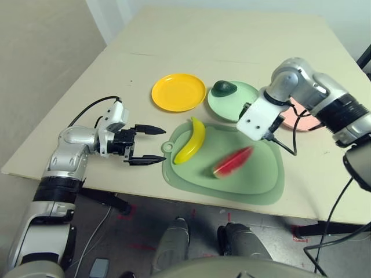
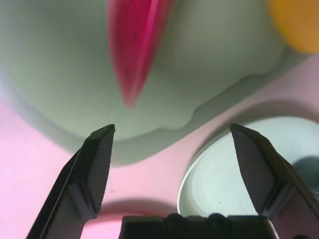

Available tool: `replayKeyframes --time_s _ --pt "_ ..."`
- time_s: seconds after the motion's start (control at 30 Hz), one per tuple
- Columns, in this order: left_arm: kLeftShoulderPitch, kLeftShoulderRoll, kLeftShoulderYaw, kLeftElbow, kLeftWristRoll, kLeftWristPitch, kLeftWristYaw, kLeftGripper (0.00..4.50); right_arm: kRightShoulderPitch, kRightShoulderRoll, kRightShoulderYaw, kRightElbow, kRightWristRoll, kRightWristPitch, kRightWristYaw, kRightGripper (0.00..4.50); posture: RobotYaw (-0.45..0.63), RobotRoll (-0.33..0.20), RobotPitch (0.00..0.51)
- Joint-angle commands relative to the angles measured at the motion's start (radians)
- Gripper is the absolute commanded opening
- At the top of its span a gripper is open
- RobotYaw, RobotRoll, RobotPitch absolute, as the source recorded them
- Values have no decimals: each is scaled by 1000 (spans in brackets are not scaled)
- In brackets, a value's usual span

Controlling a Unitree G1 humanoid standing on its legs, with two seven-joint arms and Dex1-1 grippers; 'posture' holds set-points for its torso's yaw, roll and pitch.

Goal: Place the fruits into color-matched plates.

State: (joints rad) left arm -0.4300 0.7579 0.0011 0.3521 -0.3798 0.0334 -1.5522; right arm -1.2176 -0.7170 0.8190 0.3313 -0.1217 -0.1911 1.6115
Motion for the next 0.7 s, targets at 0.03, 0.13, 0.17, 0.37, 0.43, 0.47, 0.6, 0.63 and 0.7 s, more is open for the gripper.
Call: replayKeyframes --time_s 0.03,0.13,0.17,0.37,0.43,0.47,0.6,0.63,0.7 --pt "-7 1 -15 15 17 -10 -11 4500 59 -16 -30 -196 58 275 3 4445 20 0 119" --pt "-10 -3 -21 22 20 -14 -14 4500 77 -68 -7 -331 79 452 3 4445 17 0 119" --pt "-12 -4 -23 26 21 -16 -15 4500 82 -79 -4 -367 77 511 3 4445 17 0 119" --pt "-18 -8 -29 41 26 -25 -17 4500 134 -73 10 -452 5 652 3 4445 18 0 121" --pt "-18 -9 -28 43 28 -27 -19 4500 139 -61 15 -454 -19 689 3 4445 18 0 121" --pt "-18 -8 -27 43 29 -27 -19 4500 141 -54 16 -453 -28 701 3 4445 21 0 125" --pt "-14 -7 -25 42 30 -27 -20 4500 159 -9 24 -437 -77 738 3 4445 19 0 127" --pt "-14 -7 -25 41 30 -26 -20 4500 163 0 30 -434 -87 747 3 4445 25 0 129" --pt "-15 -7 -25 40 30 -25 -20 4500 169 16 42 -428 -102 760 3 4445 25 0 129"
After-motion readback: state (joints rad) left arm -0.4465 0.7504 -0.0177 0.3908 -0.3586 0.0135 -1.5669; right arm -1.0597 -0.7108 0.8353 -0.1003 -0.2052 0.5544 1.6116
